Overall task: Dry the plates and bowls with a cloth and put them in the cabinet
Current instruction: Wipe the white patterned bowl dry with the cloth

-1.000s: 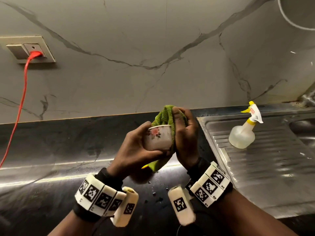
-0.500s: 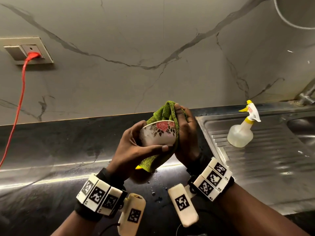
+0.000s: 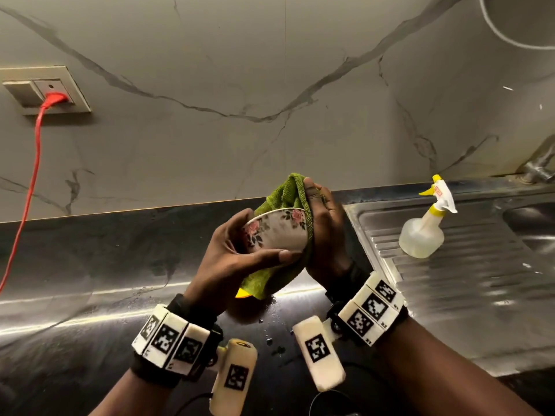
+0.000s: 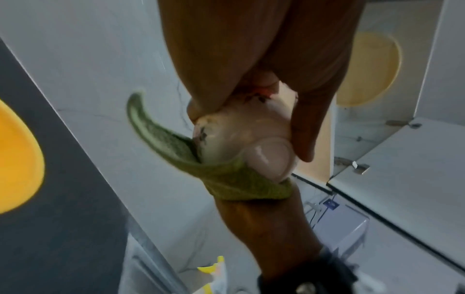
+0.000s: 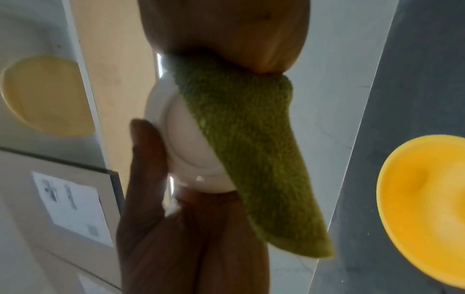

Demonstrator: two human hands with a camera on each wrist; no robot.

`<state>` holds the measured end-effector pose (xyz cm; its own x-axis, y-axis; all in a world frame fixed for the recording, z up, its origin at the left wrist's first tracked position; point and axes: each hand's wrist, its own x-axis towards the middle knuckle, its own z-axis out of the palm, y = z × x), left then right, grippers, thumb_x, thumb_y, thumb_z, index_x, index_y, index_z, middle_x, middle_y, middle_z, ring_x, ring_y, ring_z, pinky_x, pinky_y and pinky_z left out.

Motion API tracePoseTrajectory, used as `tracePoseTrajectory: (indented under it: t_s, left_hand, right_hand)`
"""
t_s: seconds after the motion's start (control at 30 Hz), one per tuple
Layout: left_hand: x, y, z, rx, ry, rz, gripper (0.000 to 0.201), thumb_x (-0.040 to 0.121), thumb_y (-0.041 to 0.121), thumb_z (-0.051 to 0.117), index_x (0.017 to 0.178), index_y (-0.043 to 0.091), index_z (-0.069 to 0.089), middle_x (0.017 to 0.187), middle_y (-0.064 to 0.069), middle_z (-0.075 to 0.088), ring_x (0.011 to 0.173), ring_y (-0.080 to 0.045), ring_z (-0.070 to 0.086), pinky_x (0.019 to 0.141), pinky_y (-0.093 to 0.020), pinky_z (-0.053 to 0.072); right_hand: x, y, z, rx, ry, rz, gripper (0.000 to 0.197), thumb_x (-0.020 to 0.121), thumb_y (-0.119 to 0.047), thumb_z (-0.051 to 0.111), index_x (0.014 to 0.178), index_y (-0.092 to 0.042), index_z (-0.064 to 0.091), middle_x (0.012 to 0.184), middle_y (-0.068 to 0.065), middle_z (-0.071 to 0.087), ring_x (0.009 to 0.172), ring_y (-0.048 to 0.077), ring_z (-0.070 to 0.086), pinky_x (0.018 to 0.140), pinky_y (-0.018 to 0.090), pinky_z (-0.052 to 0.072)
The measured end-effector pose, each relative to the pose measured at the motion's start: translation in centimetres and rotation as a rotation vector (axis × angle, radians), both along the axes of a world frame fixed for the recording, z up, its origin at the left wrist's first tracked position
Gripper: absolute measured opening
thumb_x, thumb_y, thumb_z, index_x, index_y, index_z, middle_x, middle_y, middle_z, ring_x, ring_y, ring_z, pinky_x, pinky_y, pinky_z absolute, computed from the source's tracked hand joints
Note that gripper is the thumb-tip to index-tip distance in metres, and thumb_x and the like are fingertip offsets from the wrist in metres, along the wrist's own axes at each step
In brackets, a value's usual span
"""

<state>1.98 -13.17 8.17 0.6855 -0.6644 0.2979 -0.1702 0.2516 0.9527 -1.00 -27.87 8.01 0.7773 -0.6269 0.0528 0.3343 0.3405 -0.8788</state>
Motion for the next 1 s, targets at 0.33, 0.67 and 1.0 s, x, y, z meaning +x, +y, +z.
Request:
tracePoseTrajectory:
  t_s: [0.33,0.67,1.0]
  left_hand:
    - [0.1,-1.1,-0.3,0.186,-0.359,0.133,0.043,0.066,0.022,0.086,0.100,0.005,0.067,0.089,-0.011,0.068,0.078,-0.033,0.065,0.068,-0.052,0.054]
    - [-0.4,-0.3,0.8,0.081,-0.083,0.059,0.040,0.061,0.016,0.090,0.083,0.012,0.057,0.079,-0.006,0.059,0.076,-0.020,0.060,0.066,-0.038,0.052]
    - [-0.4,-0.5,0.3,0.062,-0.046,0.035,0.056,0.062,0.013,0.087,0.107,-0.007,0.061,0.097,-0.030,0.066,0.089,-0.044,0.068,0.080,-0.060,0.056]
  right_hand:
    - [0.0,0.5,-0.6,-0.707,-0.090,-0.270,0.012,0.093,-0.034,0.062,0.091,-0.022,0.065,0.080,-0.011,0.068,0.075,0.001,0.066,0.069,0.020,0.053]
    - [-0.3,0.1,1.1,-0.076,-0.007,-0.049,0.017,0.098,-0.031,0.055,0.096,-0.018,0.066,0.093,0.008,0.072,0.088,0.024,0.071,0.085,0.048,0.058]
    - [0.7,0.5,0.6,-0.679,-0.089,-0.268,0.019,0.093,-0.039,0.059,0.091,-0.021,0.063,0.079,-0.011,0.066,0.075,0.004,0.066,0.067,0.023,0.054]
